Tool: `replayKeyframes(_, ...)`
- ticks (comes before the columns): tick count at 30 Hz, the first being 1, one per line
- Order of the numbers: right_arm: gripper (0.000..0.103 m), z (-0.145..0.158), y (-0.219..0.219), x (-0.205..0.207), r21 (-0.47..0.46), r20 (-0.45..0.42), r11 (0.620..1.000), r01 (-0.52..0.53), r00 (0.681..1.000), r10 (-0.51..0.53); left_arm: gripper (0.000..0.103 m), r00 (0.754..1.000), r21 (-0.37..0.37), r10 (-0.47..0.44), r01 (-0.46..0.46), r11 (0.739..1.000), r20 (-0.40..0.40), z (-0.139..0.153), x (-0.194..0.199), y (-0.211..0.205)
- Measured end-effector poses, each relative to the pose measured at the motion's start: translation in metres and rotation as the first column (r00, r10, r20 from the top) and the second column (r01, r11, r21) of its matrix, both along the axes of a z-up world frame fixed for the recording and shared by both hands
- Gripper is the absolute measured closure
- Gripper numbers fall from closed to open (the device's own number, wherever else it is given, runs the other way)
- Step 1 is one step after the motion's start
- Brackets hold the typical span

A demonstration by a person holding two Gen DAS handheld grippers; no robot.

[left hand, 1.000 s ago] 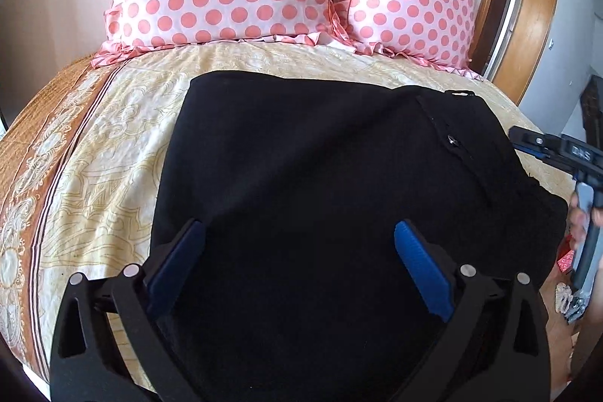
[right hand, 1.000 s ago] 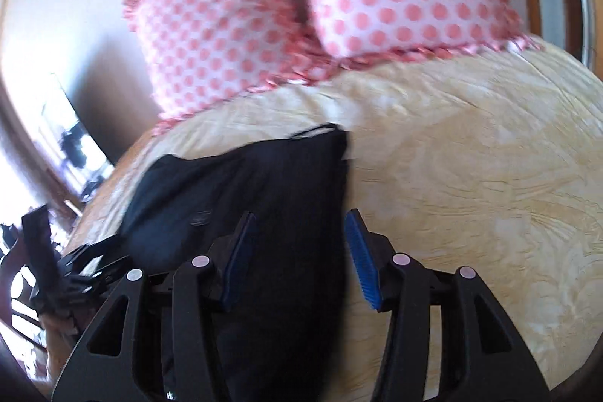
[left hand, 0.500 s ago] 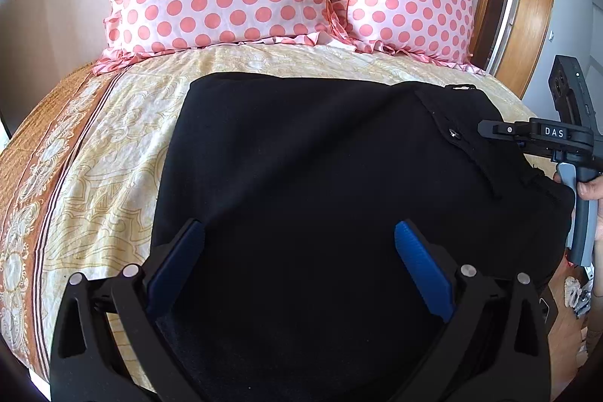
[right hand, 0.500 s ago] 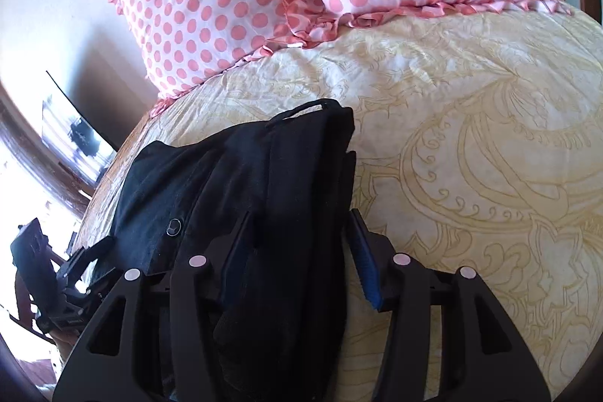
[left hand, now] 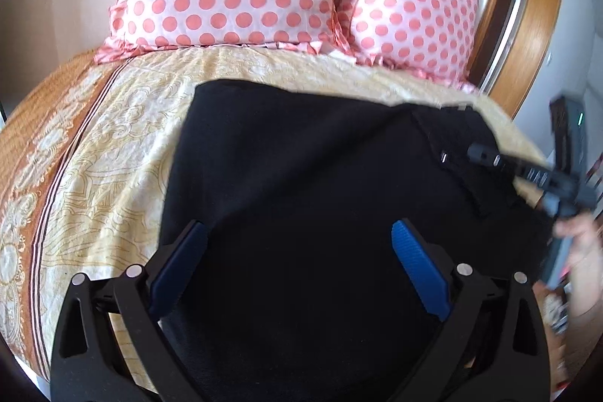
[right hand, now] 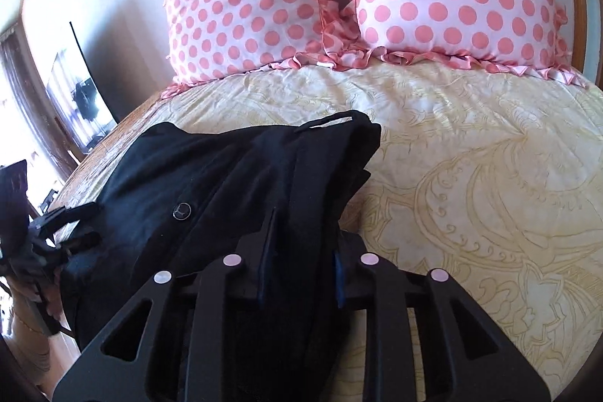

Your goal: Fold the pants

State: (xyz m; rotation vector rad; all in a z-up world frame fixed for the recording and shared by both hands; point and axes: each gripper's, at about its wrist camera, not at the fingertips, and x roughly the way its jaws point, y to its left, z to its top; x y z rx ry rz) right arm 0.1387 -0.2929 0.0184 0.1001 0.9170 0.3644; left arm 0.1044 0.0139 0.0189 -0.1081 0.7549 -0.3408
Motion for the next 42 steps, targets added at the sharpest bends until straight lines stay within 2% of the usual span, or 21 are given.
replayKeyframes(1, 0.078, 0.0, 0.001, -0.001, -0.01, 0.005, 1.0, -0.002, 1.0, 0.002, 0.005, 1.0, -0.047, 0.017, -0.017, 0.999, -0.003, 0.008, 0.005, 0.012)
replayKeyframes(4, 0.078, 0.0, 0.001, 0.0, -0.006, 0.006, 1.0, -0.002, 1.0, 0.002, 0.005, 0.998, -0.1, 0.063, -0.065, 0.993, -0.016, 0.02, 0.024, 0.034)
replayKeyframes(6, 0.078, -0.001, -0.001, 0.0, 0.007, 0.0, 1.0, -0.002, 1.0, 0.002, 0.005, 0.996, -0.105, 0.081, -0.085, 0.991, -0.047, 0.022, 0.042, 0.046)
replayKeyframes(8, 0.078, -0.001, -0.001, 0.001, 0.014, -0.006, 1.0, 0.001, 1.0, -0.001, 0.006, 0.991, -0.12, 0.06, -0.074, 0.99, -0.12, 0.015, 0.065, 0.052)
replayKeyframes(12, 0.077, -0.002, -0.003, 0.003, 0.024, -0.017, 1.0, 0.002, 1.0, -0.001, 0.017, 0.97, -0.144, 0.005, -0.041, 0.989, -0.242, -0.004, 0.096, 0.05)
replayKeyframes(16, 0.072, -0.005, -0.007, 0.007, 0.05, -0.047, 0.999, 0.008, 0.999, -0.006, 0.021, 0.973, -0.096, 0.002, -0.025, 0.995, -0.232, -0.005, 0.104, 0.038)
replayKeyframes(19, 0.07, -0.008, -0.011, 0.01, 0.092, -0.069, 0.996, 0.01, 0.998, -0.004, 0.037, 0.976, -0.054, 0.028, -0.041, 0.998, -0.217, -0.005, 0.106, 0.032)
replayKeyframes(21, 0.079, -0.005, -0.01, 0.008, 0.094, -0.051, 0.996, -0.01, 0.999, 0.015, 0.064, 0.977, -0.042, 0.028, -0.038, 0.998, -0.211, -0.002, 0.105, 0.031)
replayKeyframes(24, 0.084, 0.002, -0.007, 0.007, 0.085, -0.017, 0.996, -0.032, 0.999, 0.033, 0.087, 0.989, -0.03, 0.02, -0.025, 0.999, -0.145, 0.011, 0.1, 0.03)
replayKeyframes(29, 0.086, 0.015, -0.009, 0.024, 0.128, 0.007, 0.991, -0.029, 1.0, 0.028, 0.092, 0.997, -0.031, 0.018, -0.02, 0.999, -0.079, 0.03, 0.101, 0.024)
replayKeyframes(36, 0.088, 0.033, 0.0, 0.079, 0.058, 0.095, 0.998, -0.006, 0.995, 0.0, 0.095, 0.999, -0.064, 0.05, -0.051, 0.997, -0.015, 0.057, 0.148, 0.019)
replayKeyframes(40, 0.088, 0.026, 0.0, 0.113, 0.005, 0.12, 1.0, 0.02, 0.993, -0.021, 0.094, 0.996, -0.06, 0.092, -0.092, 0.994, -0.003, 0.056, 0.191, 0.015)
replayKeyframes(42, 0.088, 0.007, 0.001, 0.131, -0.05, 0.065, 0.998, 0.037, 0.997, -0.034, 0.094, 0.994, -0.041, 0.105, -0.107, 0.993, -0.041, 0.043, 0.21, 0.014)
